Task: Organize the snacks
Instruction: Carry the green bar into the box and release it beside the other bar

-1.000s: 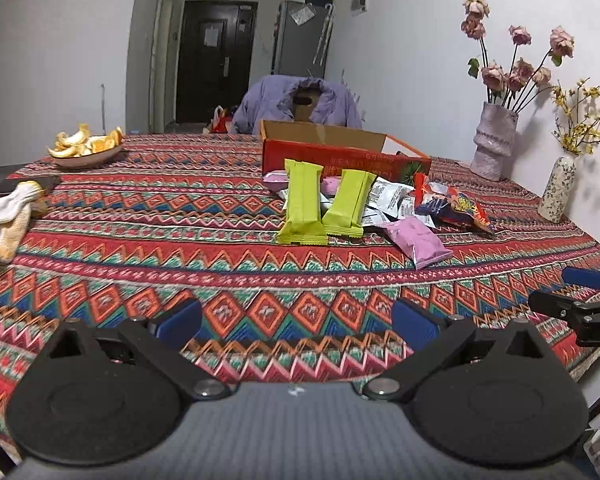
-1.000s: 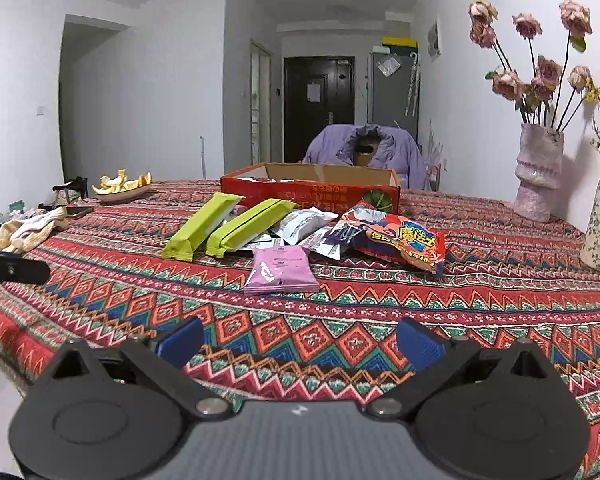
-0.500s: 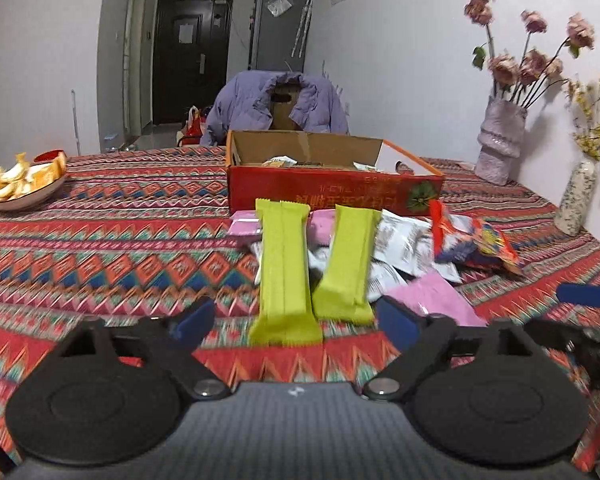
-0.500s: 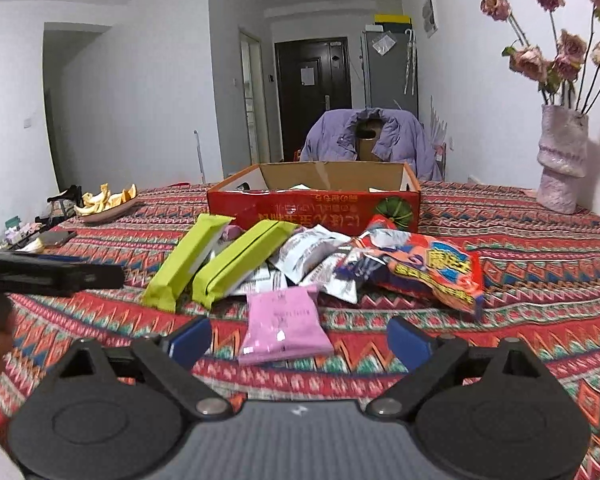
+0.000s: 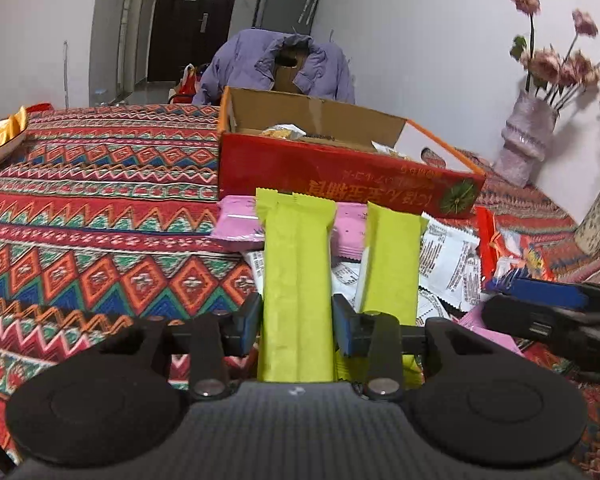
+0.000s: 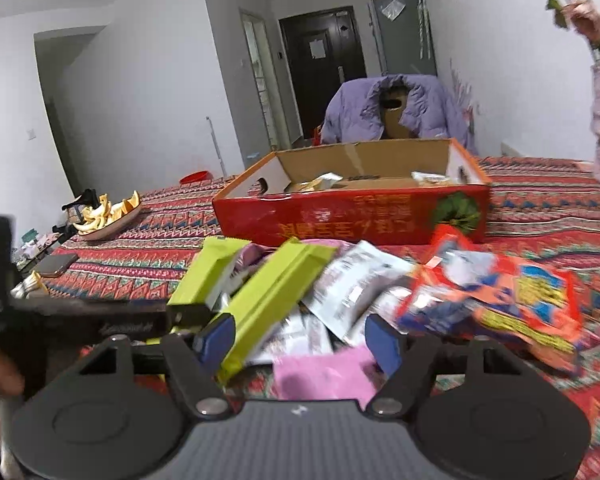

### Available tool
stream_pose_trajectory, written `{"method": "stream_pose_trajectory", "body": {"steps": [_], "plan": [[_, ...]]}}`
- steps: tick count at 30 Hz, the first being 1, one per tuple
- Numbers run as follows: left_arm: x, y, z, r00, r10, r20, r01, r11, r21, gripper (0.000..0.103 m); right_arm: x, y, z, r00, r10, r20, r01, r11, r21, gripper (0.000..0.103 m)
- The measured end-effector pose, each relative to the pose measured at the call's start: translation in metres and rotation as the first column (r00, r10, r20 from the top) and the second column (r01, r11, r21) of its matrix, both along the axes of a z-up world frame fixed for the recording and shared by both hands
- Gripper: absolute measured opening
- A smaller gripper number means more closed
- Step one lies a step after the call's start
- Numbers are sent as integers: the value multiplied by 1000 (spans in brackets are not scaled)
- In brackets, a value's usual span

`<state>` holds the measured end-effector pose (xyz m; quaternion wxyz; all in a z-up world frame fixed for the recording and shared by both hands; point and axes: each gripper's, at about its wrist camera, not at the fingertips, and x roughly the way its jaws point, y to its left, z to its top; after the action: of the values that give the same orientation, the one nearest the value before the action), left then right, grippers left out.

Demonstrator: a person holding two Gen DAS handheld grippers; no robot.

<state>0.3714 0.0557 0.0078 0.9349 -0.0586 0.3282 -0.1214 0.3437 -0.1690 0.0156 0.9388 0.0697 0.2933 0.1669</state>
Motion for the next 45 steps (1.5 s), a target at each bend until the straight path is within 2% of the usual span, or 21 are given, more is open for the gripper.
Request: {"method": "stream_pose_trajectory", "body": {"steps": [3,7,9,13,18,25,32,38,41,45], "plan": [[-15,16,8,999,37,13,-37,999,-15,35,26,24,-10,999,21,-36,-21,1000,4,71],[-36,31,19,994,106,37,-107,994,34,34,52,53,-22,999,10,-48,-12,999,-40,70],[-44,36,23,991,129,47,-131,989,61,34,56,62,-24,999,7,-32,-9,997,-77,57],[-55,39,26,987,149,51,-153,984,86,34,48,62,-24,1000,6,-26,-9,995,-104,47],[-67,31,33,988,139,67,-145,985,95,34,15,51,-13,999,50,-15,-52,993,-105,32],[-106,16,47,985,124,117,-136,986,97,34,-52,25,5,997,77,17,-75,994,-75,32],[-139,-3,51,984,117,130,-130,987,91,34,-100,-17,20,998,21,63,-18,999,-36,32],[-143,-17,55,985,101,139,-114,990,86,34,-107,-39,24,997,-1,77,2,1000,-19,32],[-131,-19,61,986,93,135,-103,992,70,34,-103,-45,24,997,1,77,-1,1000,-1,32],[-95,-17,81,986,75,150,-83,996,45,34,-84,-57,35,997,17,80,-21,999,48,32]]}}
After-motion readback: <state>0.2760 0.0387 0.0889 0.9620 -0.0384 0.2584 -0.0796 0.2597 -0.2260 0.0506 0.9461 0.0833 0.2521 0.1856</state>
